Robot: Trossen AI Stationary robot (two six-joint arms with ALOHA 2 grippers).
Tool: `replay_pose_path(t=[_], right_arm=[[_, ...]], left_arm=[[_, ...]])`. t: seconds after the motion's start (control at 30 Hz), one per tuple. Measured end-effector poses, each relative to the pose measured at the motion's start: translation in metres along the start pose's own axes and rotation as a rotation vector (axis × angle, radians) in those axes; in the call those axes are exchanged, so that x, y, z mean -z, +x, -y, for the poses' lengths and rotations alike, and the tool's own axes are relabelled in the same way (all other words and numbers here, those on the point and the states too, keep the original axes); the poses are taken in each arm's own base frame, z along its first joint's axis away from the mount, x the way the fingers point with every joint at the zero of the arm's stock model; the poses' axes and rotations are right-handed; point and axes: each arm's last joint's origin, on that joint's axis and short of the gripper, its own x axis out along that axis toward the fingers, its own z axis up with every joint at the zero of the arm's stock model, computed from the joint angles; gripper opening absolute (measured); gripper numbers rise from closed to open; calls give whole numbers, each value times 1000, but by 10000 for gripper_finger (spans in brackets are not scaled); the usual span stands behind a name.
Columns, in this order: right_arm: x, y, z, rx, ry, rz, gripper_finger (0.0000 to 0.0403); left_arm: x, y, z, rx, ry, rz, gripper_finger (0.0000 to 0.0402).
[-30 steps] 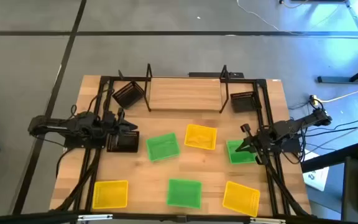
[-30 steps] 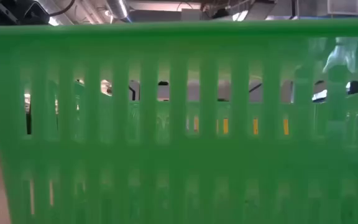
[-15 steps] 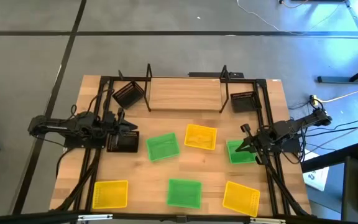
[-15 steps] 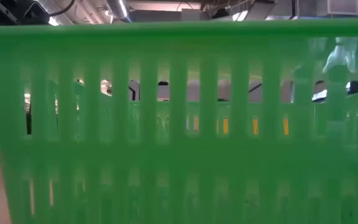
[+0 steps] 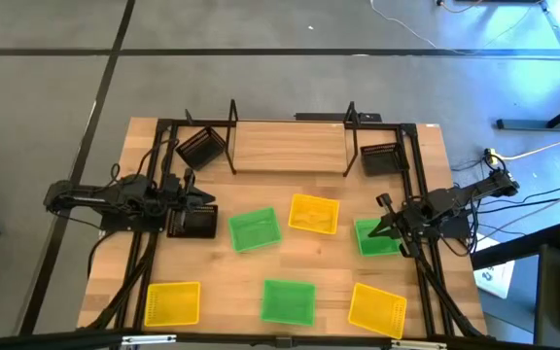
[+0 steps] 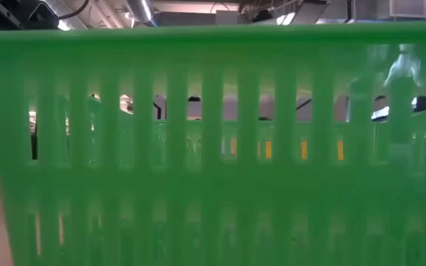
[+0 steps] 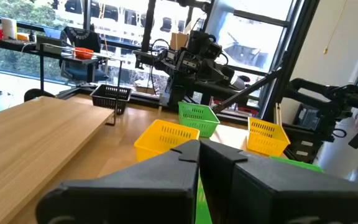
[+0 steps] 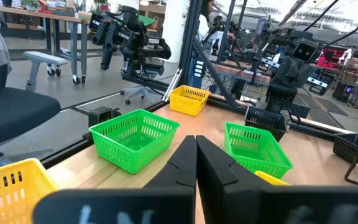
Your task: Stack baskets on shelf by color
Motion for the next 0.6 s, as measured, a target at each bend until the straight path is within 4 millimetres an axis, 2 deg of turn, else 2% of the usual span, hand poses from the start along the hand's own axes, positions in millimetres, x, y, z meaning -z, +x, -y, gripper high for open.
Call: replay_pose_path(t=[0.37,0.47,0.6], right_arm=[[0,0,0,0,5,0,0],[0,0,0,-2,58,2,0],[-9,0,1,14,47,91,0]], left_arm=[[0,0,0,0,0,0,4],[0,0,0,0,0,0,4],[0,0,0,0,0,0,4]])
